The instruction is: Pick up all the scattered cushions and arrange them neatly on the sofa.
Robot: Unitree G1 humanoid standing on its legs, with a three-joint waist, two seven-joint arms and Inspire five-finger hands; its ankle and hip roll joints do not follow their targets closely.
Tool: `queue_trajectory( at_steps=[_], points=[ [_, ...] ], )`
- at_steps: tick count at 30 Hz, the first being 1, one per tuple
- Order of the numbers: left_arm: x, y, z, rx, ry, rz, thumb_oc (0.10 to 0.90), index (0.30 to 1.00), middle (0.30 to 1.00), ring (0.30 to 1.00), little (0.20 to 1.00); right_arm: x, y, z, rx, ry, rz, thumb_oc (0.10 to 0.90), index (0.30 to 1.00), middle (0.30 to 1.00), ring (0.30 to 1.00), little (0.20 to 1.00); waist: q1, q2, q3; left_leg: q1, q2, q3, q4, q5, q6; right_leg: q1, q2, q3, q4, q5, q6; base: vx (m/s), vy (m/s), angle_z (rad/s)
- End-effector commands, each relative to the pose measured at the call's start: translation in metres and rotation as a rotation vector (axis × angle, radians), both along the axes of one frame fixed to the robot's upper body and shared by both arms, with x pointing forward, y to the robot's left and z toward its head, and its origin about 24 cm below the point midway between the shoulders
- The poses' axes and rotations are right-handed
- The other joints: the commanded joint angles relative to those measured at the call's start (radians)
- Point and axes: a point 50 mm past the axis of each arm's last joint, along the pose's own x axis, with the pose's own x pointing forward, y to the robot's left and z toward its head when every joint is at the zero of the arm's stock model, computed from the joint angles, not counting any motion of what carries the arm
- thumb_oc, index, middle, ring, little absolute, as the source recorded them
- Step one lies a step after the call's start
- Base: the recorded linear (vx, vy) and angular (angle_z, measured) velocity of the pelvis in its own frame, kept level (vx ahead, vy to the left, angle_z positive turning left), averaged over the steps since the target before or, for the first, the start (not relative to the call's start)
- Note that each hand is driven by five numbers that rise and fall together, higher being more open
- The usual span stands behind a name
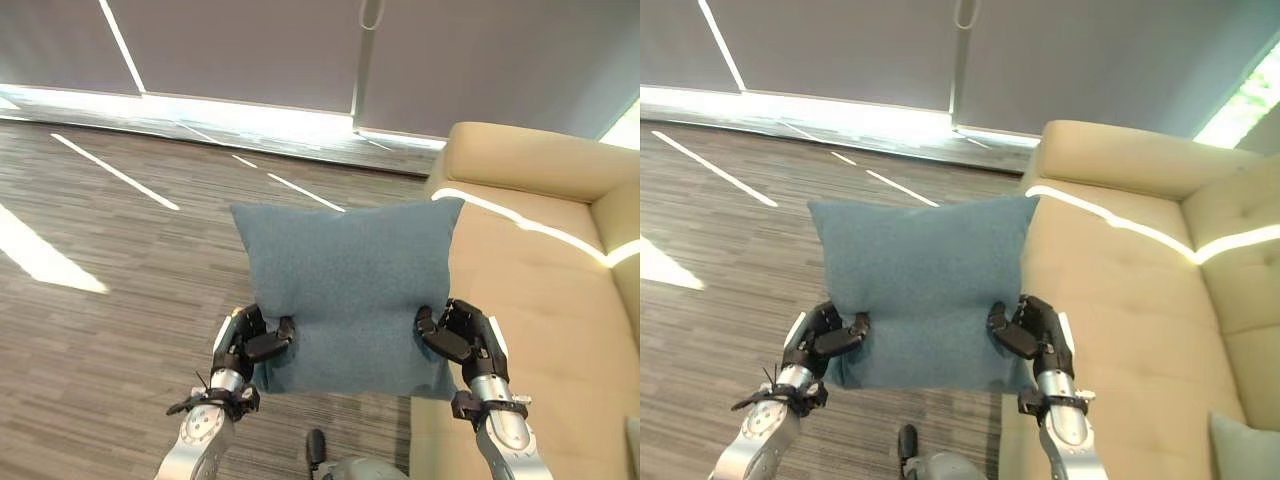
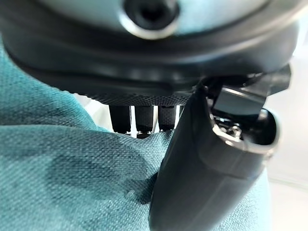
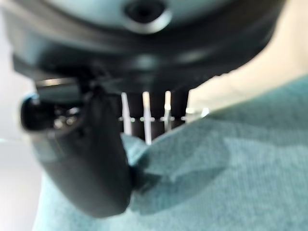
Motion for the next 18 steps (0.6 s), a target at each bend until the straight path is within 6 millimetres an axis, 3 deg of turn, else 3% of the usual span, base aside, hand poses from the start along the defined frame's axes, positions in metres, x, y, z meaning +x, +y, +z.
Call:
queue_trajectory(
  at_steps=[1,2,3,4,7,9,13,16,18],
  points=[
    [0.016,-0.032,0.059,-0.086,-0.336,-0.161,0.4,0.3,0.3,0.3,0.3,0.02,0.01,0.072,-0.006,-0.397,0.071,0.4,0.3,0.3,0.3,0.3,0.016,-0.042,-0.027,0.066,0.018,-0.001,-0.311,0.07,0.056,0.098,-0.112,0.054,-0.051,0.027,0.013,0.34,0.156,-1.13],
    [0.017,-0.032,0.061,-0.088,-0.348,-0.149,0.4,0.3,0.3,0.3,0.3,0.022,0.013,0.073,0.0,-0.404,0.072,0.4,0.3,0.3,0.3,0.3,0.046,-0.041,-0.013,0.013,-0.01,-0.104,-0.442,0.155,0.043,0.119,-0.1,0.125,-0.047,0.017,0.01,0.33,0.151,-1.27],
    [0.017,-0.032,0.064,-0.091,-0.365,-0.14,0.4,0.3,0.3,0.3,0.3,0.023,0.013,0.074,-0.002,-0.408,0.072,0.4,0.3,0.3,0.3,0.3,0.063,-0.034,-0.001,-0.011,-0.025,-0.162,-0.48,0.194,0.033,0.134,-0.085,0.162,-0.036,0.009,0.005,0.34,0.169,-1.02],
    [0.016,-0.034,0.064,-0.108,-0.367,-0.149,0.4,0.3,0.3,0.3,0.3,0.023,0.012,0.073,-0.004,-0.405,0.066,0.4,0.3,0.3,0.3,0.3,0.063,-0.024,-0.004,0.02,-0.03,-0.188,-0.526,0.187,0.035,0.143,-0.075,0.192,-0.026,-0.005,0.008,0.27,0.143,-0.98],
    [0.016,-0.033,0.066,-0.1,-0.373,-0.154,0.4,0.3,0.3,0.3,0.3,0.021,0.012,0.071,-0.011,-0.391,0.069,0.4,0.3,0.3,0.3,0.3,0.055,-0.015,-0.024,0.065,-0.026,-0.17,-0.578,0.2,0.042,0.145,-0.079,0.21,-0.003,-0.018,0.015,0.2,0.143,-1.31],
    [0.017,-0.029,0.069,-0.094,-0.383,-0.129,0.4,0.3,0.3,0.3,0.3,0.026,0.022,0.072,0.001,-0.394,0.102,0.4,0.3,0.3,0.3,0.3,0.056,-0.012,-0.032,0.11,-0.027,-0.094,-0.608,0.189,0.074,0.115,-0.094,0.243,0.094,-0.026,0.045,0.27,0.257,-1.03],
    [0.019,-0.024,0.071,-0.055,-0.396,-0.113,0.4,0.3,0.3,0.3,0.3,0.031,0.031,0.075,0.0,-0.406,0.14,0.4,0.3,0.3,0.3,0.3,0.057,-0.006,-0.031,0.16,-0.033,-0.026,-0.632,0.171,0.106,0.05,-0.117,0.249,0.242,0.042,0.096,0.12,0.119,-1.07],
    [0.019,-0.021,0.073,-0.052,-0.407,-0.09,0.4,0.3,0.3,0.3,0.3,0.032,0.037,0.074,0.009,-0.406,0.155,0.4,0.3,0.3,0.3,0.3,0.064,0.014,-0.022,0.196,-0.034,0.009,-0.637,0.147,0.125,-0.001,-0.139,0.192,0.333,0.057,0.107,0.14,0.135,-0.28],
    [0.019,-0.019,0.072,-0.053,-0.409,-0.071,0.4,0.3,0.3,0.3,0.3,0.034,0.042,0.072,0.007,-0.396,0.176,0.4,0.3,0.3,0.3,0.3,0.072,0.019,-0.027,0.228,-0.041,0.026,-0.655,0.134,0.127,-0.026,-0.158,0.124,0.301,0.049,0.102,0.16,0.069,-0.55]
  ],
)
